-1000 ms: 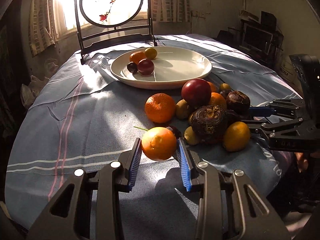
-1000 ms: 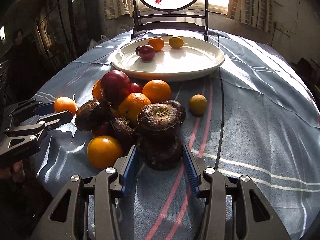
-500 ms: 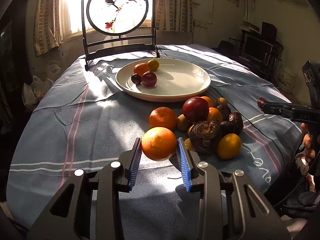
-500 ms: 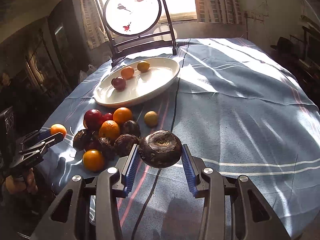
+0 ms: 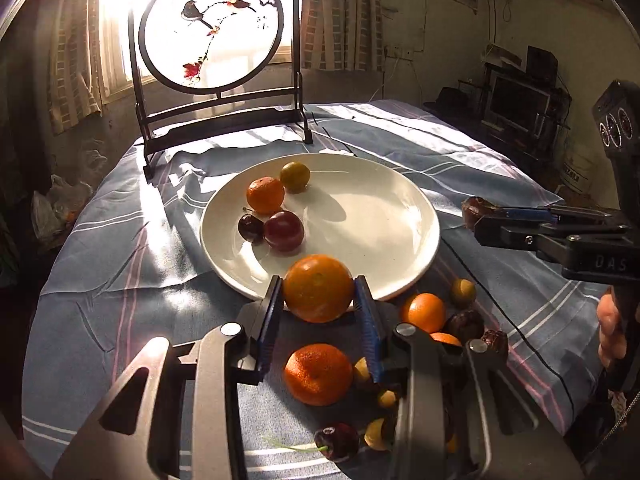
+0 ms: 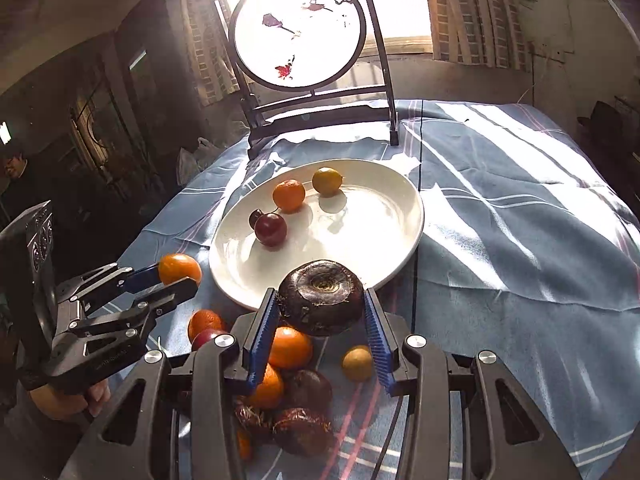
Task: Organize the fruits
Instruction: 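Place the tangerine and dark fruit on the plate and open both tools, then grasp a dark brown fruit with the left tool while the right tool grasps another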
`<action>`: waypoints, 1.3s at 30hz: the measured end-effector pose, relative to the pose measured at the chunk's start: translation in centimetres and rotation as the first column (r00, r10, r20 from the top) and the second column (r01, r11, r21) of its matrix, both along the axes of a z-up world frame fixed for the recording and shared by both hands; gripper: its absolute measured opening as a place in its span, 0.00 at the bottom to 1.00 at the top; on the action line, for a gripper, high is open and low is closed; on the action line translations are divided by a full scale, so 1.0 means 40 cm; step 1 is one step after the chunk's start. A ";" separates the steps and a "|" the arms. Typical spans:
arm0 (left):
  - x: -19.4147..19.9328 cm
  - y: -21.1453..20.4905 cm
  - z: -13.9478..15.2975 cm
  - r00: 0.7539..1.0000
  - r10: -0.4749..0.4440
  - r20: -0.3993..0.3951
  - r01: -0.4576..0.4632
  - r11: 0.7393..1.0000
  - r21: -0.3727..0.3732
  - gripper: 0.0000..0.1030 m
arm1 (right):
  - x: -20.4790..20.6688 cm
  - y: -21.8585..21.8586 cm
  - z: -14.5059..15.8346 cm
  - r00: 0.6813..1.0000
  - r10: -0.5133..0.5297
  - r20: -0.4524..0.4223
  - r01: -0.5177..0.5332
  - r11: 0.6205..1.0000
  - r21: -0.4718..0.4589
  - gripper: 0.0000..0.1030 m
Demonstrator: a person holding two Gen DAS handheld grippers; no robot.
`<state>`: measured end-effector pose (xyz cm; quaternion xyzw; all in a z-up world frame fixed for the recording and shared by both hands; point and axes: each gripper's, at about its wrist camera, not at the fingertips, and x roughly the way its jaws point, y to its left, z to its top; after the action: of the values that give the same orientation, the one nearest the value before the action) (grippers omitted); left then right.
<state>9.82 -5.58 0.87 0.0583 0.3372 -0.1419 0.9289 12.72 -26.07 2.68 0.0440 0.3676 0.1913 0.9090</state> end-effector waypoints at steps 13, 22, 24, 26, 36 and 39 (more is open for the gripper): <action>-0.023 0.059 0.011 0.999 0.035 -0.019 -0.036 0.998 -0.046 0.62 | -0.014 -0.010 -0.001 0.999 -0.024 0.026 0.025 0.999 -0.029 0.47; -0.270 0.003 -0.016 0.994 -0.107 0.023 0.107 0.994 0.009 0.62 | -0.174 -0.101 -0.087 0.998 -0.065 -0.023 0.066 0.997 0.033 0.47; -0.273 -0.025 -0.037 0.993 -0.114 0.021 0.113 0.993 0.044 0.61 | -0.191 -0.103 -0.102 0.997 -0.065 -0.033 0.067 0.997 0.043 0.47; -0.253 -0.040 -0.058 0.994 -0.108 -0.008 0.108 0.994 0.032 0.58 | -0.205 -0.103 -0.111 0.997 -0.063 -0.041 0.065 0.997 0.052 0.47; -0.218 -0.054 -0.108 0.992 -0.104 -0.071 0.102 0.994 -0.031 0.40 | -0.221 -0.065 -0.136 0.998 -0.009 -0.066 0.009 1.000 0.009 0.47; -0.233 -0.035 -0.083 0.995 -0.089 -0.049 0.087 0.995 -0.047 0.40 | -0.211 -0.041 -0.155 0.996 0.016 -0.083 -0.016 1.000 0.002 0.47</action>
<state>0.51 -6.97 -2.43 0.0487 0.3546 -0.1917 0.9139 4.26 -27.69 -3.53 0.0495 0.4052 0.1968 0.8914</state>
